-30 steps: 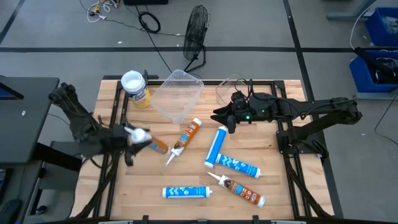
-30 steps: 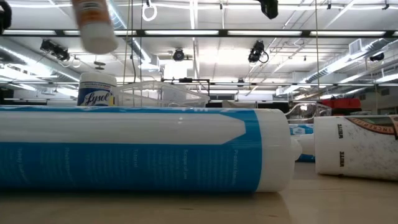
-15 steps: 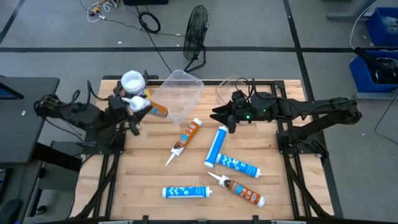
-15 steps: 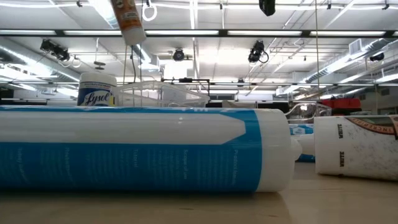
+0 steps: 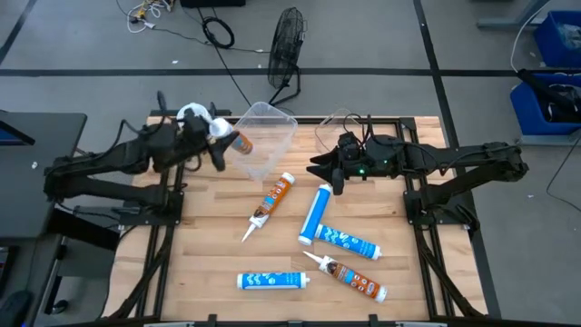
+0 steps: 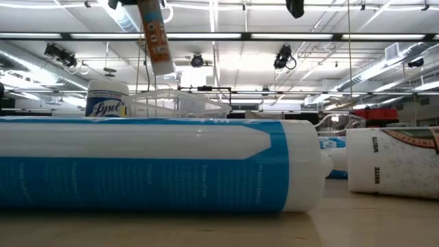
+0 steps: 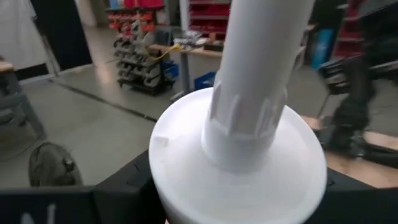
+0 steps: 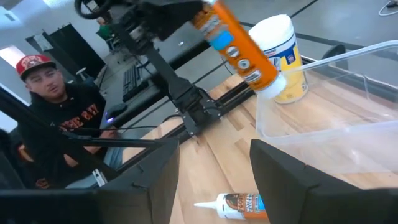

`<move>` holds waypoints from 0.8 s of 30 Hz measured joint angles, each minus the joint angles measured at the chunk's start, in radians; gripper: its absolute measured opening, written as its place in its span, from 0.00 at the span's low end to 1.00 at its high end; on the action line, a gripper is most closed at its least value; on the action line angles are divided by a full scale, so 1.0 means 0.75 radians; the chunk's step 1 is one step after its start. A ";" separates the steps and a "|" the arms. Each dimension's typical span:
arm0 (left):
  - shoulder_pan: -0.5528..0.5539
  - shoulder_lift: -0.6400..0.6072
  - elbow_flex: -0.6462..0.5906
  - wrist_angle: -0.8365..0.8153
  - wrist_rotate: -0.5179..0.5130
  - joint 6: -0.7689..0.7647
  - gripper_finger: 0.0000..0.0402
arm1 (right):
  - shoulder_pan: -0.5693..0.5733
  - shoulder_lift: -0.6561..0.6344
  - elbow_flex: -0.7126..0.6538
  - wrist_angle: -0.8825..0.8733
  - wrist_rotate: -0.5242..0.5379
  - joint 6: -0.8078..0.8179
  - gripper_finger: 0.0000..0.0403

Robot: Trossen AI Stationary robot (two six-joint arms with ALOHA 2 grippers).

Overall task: Pick & place silicon tubes, Sealant and Lysol wipes
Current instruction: Put the left brown sealant into the white transparent bin

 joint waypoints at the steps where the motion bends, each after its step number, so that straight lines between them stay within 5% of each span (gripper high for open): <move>1: 0.034 0.023 0.000 0.006 0.018 0.000 0.55 | 0.000 0.000 0.000 -0.003 0.000 0.000 0.50; 10: 0.323 0.242 0.000 0.192 0.294 0.030 0.55 | 0.000 0.028 0.002 -0.008 0.001 -0.001 0.50; 24: 0.476 0.580 -0.001 0.412 0.382 0.133 0.55 | 0.024 0.122 0.002 0.042 0.001 0.023 0.50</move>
